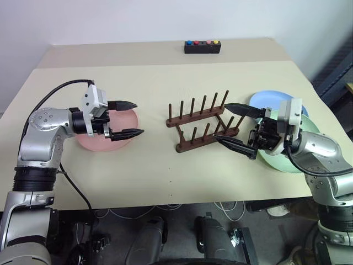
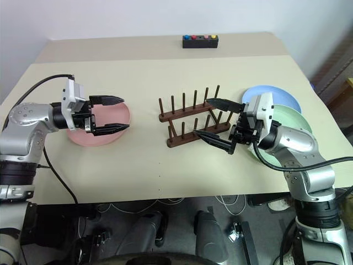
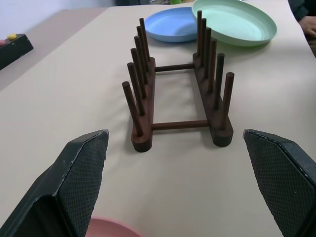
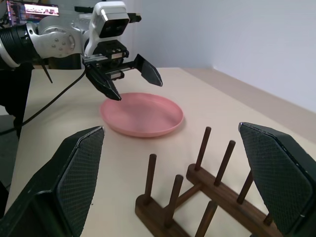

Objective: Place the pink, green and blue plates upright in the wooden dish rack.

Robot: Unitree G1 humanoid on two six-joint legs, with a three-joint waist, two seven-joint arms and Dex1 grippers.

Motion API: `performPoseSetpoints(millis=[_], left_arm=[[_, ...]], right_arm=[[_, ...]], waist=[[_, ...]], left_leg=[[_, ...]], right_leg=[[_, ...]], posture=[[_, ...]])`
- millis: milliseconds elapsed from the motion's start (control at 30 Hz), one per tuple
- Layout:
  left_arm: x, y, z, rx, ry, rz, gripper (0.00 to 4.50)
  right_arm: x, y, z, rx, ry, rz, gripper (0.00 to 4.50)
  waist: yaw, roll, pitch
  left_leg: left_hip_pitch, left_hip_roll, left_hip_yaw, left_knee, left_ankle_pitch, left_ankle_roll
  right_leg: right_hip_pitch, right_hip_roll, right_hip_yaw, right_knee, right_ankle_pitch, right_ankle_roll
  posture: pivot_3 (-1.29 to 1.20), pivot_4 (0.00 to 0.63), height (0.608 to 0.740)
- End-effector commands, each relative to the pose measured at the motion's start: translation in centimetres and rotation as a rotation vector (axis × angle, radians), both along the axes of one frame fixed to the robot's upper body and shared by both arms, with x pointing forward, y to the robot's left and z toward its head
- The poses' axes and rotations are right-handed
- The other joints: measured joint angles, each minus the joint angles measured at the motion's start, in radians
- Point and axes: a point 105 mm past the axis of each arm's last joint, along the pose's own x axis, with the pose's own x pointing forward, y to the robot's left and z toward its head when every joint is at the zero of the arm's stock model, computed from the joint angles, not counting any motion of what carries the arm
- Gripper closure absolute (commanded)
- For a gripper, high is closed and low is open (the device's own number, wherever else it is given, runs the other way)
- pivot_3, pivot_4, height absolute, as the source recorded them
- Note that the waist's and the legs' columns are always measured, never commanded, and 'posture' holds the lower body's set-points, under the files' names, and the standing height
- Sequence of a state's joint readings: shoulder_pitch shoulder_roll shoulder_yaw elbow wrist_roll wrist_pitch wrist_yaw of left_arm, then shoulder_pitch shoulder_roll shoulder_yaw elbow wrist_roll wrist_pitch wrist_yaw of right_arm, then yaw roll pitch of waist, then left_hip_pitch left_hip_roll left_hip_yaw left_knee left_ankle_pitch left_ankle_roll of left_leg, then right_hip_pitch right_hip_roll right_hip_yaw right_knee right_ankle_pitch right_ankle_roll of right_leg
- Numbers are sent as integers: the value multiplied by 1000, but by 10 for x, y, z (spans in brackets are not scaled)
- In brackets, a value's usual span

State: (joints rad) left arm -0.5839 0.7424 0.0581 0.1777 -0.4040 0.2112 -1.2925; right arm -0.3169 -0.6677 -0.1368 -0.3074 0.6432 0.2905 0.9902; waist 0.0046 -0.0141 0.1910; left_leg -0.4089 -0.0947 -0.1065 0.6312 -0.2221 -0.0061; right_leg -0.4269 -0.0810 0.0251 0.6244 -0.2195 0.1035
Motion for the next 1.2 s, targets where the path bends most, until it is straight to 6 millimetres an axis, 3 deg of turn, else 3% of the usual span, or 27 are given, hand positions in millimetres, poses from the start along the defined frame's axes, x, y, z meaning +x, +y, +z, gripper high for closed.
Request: performPoseSetpoints(millis=[33, 433, 733, 1000, 1133, 1200], left_arm=[[2, 0, 16, -6, -75, 4, 0], [6, -16, 15, -14, -60, -57, 0], [-3, -26, 3, 33, 48, -141, 0], [-27, -65, -38, 40, 129, -257, 0], [-28, -81, -72, 117, 204, -220, 0], [-23, -87, -80, 131, 214, -172, 0]], right_arm=[[1, 0, 9, 7, -66, -5, 45], [-4, -4, 11, 12, -78, -34, 45], [-9, -8, 10, 13, -87, -77, 45], [-12, -12, 11, -10, -72, -92, 45], [-12, -14, 13, -22, -72, -98, 45], [-14, -14, 14, -21, -73, -98, 45]], waist=[[1, 0, 0], [0, 0, 0], [-4, 0, 0], [-2, 0, 0], [1, 0, 0], [2, 0, 0]], left_leg=[[0, 0, 0, 0, 0, 0], [0, 0, 0, 0, 0, 0], [0, 0, 0, 0, 0, 0], [0, 0, 0, 0, 0, 0], [0, 0, 0, 0, 0, 0], [0, 0, 0, 0, 0, 0]], right_leg=[[0, 0, 0, 0, 0, 0], [0, 0, 0, 1, 0, 0], [0, 1, 0, 1, 0, 0], [0, 0, 0, 1, 0, 0], [0, 0, 0, 1, 0, 0], [0, 0, 0, 1, 0, 0]], posture=[[0, 150, 740], [0, 150, 740], [0, 150, 740], [0, 150, 740], [0, 150, 740], [0, 150, 740]])
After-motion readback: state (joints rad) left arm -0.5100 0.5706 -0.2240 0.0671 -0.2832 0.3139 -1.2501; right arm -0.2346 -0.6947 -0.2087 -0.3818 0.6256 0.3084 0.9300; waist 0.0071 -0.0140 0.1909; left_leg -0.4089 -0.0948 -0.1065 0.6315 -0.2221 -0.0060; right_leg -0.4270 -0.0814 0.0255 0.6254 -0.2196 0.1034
